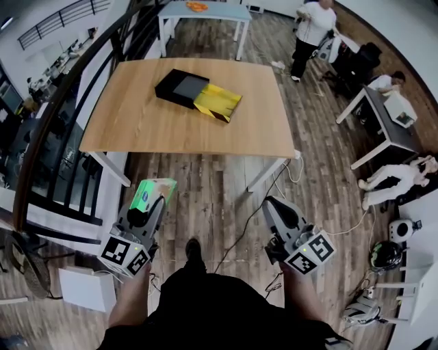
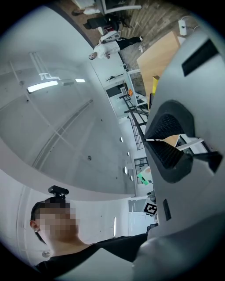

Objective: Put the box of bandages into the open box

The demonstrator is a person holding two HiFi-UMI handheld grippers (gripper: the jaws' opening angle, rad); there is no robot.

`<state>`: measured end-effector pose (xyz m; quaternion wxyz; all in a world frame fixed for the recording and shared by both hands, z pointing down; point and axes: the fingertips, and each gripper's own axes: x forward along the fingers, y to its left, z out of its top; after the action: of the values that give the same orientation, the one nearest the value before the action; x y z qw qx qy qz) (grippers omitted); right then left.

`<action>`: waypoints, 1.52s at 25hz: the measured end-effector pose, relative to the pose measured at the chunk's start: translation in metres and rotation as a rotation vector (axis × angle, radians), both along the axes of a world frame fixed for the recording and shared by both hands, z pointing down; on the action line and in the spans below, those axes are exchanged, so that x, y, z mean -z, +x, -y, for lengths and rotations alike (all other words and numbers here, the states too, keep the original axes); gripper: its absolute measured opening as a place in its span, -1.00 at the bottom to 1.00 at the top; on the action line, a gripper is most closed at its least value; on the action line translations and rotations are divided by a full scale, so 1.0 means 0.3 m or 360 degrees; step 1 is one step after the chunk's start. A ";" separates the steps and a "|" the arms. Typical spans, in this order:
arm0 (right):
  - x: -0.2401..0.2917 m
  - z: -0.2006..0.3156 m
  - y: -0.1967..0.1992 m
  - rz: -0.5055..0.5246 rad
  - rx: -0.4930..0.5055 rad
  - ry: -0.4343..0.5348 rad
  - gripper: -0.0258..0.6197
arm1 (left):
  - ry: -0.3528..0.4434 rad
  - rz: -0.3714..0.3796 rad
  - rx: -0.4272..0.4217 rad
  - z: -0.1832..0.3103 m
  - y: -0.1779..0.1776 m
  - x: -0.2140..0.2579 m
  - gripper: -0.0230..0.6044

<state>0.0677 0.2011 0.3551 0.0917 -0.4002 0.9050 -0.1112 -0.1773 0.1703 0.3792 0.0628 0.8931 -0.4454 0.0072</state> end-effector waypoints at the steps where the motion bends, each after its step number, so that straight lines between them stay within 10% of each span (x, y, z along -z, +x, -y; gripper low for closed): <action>1: 0.002 0.036 -0.015 -0.0004 0.0000 -0.0001 -0.80 | 0.0004 -0.0001 -0.0001 0.034 -0.016 0.001 -0.61; 18: 0.089 0.357 -0.211 -0.0024 -0.0048 0.0051 -0.80 | 0.0057 -0.0031 -0.0050 0.375 -0.210 0.057 -0.61; 38: -0.004 0.772 0.001 0.0095 0.0007 0.0000 -0.80 | -0.0014 0.0044 -0.0028 0.744 0.016 0.005 -0.61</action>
<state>0.0679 -0.0304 0.3563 0.1183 -0.3946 0.9028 -0.1234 -0.1725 -0.0530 0.3777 0.0605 0.8965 -0.4383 0.0220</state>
